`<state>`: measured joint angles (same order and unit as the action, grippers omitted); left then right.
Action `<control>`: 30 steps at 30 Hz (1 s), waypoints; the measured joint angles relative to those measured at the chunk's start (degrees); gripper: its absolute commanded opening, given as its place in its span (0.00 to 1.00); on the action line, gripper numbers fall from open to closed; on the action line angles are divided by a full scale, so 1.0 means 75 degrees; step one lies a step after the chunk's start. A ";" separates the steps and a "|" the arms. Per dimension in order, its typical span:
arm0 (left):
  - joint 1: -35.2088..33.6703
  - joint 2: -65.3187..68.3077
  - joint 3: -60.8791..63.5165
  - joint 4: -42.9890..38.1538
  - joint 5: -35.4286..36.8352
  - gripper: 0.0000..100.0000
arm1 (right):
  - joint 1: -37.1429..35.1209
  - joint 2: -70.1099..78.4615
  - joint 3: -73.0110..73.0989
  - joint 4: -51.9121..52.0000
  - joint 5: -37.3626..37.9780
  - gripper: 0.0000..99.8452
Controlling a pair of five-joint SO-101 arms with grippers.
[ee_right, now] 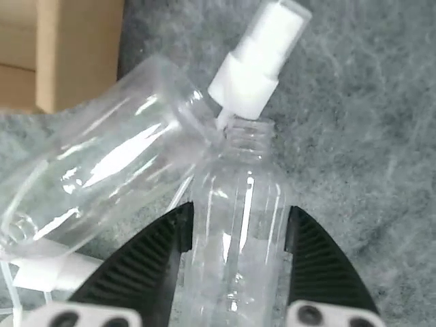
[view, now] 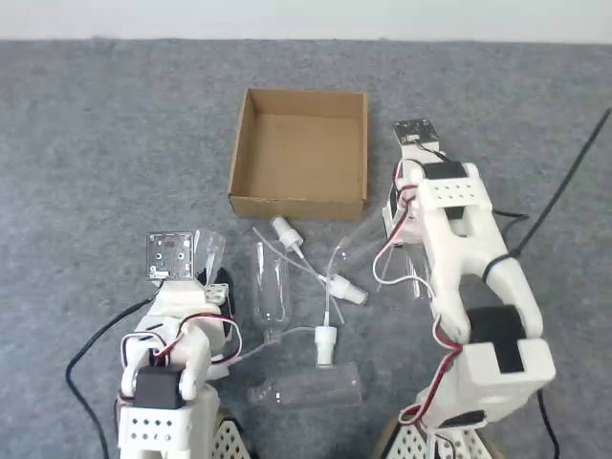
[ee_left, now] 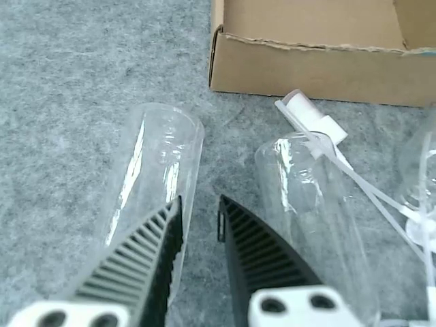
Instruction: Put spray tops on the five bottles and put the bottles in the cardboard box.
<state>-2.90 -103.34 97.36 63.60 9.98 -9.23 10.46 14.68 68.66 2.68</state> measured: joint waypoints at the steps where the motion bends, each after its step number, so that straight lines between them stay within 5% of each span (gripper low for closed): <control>1: 0.0000 0.0000 0.0000 0.0000 0.0000 0.08 | 0.0000 0.0141 -0.0176 0.0105 0.0000 0.17; 9: 0.0000 0.0000 0.0000 0.0000 0.0000 0.08 | 0.0000 0.1125 -0.1114 0.0809 0.0000 0.23; 30: 0.0000 0.0000 0.0000 0.0000 0.0000 0.08 | 0.0000 0.1266 -0.1078 0.1078 0.0164 0.11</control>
<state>-2.90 -103.34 97.36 63.60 9.98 -9.23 19.96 6.59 76.75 3.91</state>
